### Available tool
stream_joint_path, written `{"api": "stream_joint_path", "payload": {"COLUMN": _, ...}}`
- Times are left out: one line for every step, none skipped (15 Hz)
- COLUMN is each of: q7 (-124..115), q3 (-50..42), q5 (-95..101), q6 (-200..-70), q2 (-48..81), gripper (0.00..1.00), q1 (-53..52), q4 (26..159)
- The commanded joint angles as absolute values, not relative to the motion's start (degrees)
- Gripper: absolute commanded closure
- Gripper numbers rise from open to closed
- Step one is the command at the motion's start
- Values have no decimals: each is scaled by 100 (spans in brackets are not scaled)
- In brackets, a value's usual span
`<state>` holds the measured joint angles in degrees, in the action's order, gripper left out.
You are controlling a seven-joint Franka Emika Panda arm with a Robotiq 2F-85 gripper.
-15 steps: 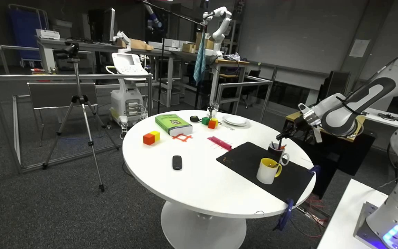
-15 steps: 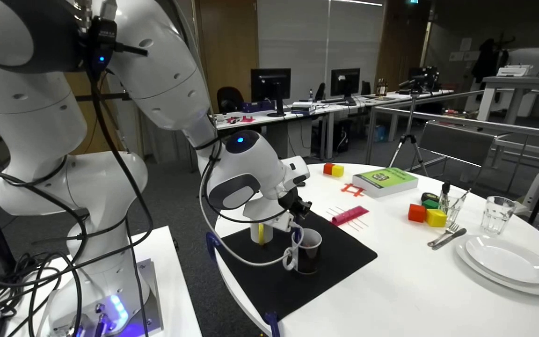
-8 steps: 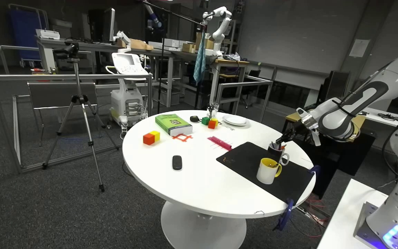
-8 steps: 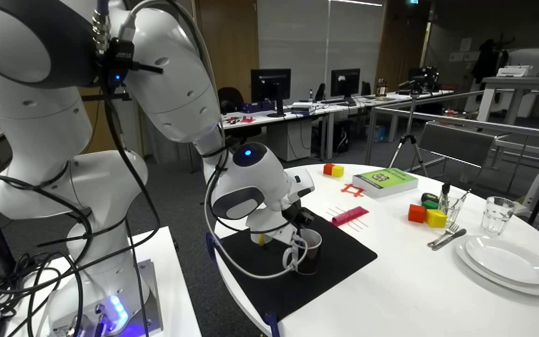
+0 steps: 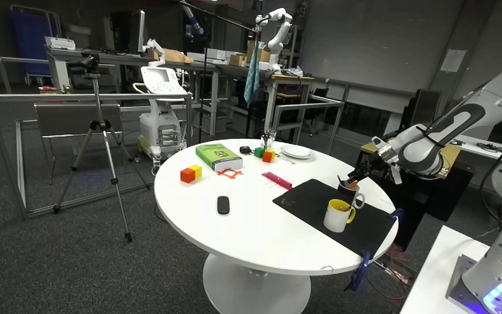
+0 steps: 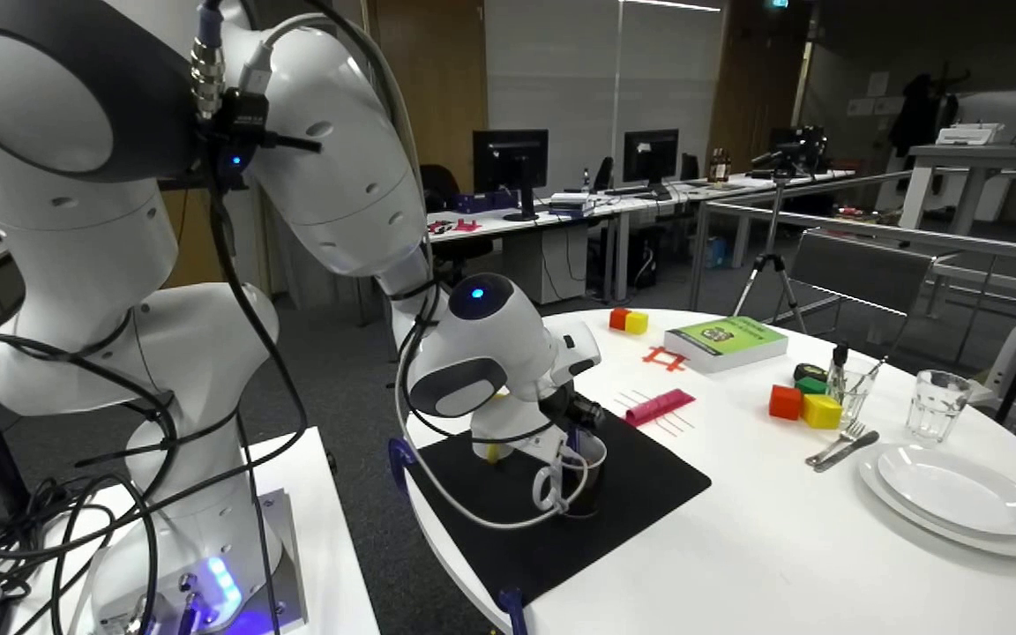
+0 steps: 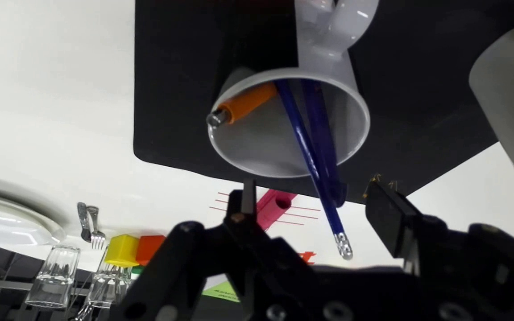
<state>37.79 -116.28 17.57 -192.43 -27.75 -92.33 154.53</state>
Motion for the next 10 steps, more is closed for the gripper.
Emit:
{"api": "stream_joint_path", "payload": {"q7": 3708, "q3": -11080, "q5": 1819, "q6": -19075, "q2": -2675, "gripper": 1, "q1": -8986, "q4": 15442}}
{"api": "stream_joint_path", "payload": {"q7": 3653, "q3": -10844, "q5": 1823, "q6": -18990, "q2": -2616, "gripper": 0, "q1": -8872, "q4": 15477}}
{"api": "stream_joint_path", "payload": {"q7": 3595, "q3": -10601, "q5": 1812, "q6": -18856, "q2": -2553, "gripper": 0, "q1": -8755, "q4": 15500}}
{"api": "stream_joint_path", "payload": {"q7": 3489, "q3": -10263, "q5": 1785, "q6": -18606, "q2": -2455, "gripper": 0, "q1": -8583, "q4": 15554}}
{"api": "stream_joint_path", "payload": {"q7": 3437, "q3": -10008, "q5": 1773, "q6": -18440, "q2": -2425, "gripper": 0, "q1": -8443, "q4": 15578}}
{"api": "stream_joint_path", "payload": {"q7": 3325, "q3": -9666, "q5": 1744, "q6": -18144, "q2": -2376, "gripper": 0, "q1": -8249, "q4": 15600}}
{"api": "stream_joint_path", "payload": {"q7": 3266, "q3": -9352, "q5": 1750, "q6": -17914, "q2": -2363, "gripper": 0, "q1": -8054, "q4": 15614}}
{"api": "stream_joint_path", "payload": {"q7": 3194, "q3": -9011, "q5": 1744, "q6": -17609, "q2": -2333, "gripper": 0, "q1": -7843, "q4": 15619}}
{"api": "stream_joint_path", "payload": {"q7": 3204, "q3": -8717, "q5": 1767, "q6": -17360, "q2": -2392, "gripper": 0, "q1": -7638, "q4": 15624}}
{"api": "stream_joint_path", "payload": {"q7": 3245, "q3": -8390, "q5": 1794, "q6": -17084, "q2": -2444, "gripper": 0, "q1": -7398, "q4": 15644}}
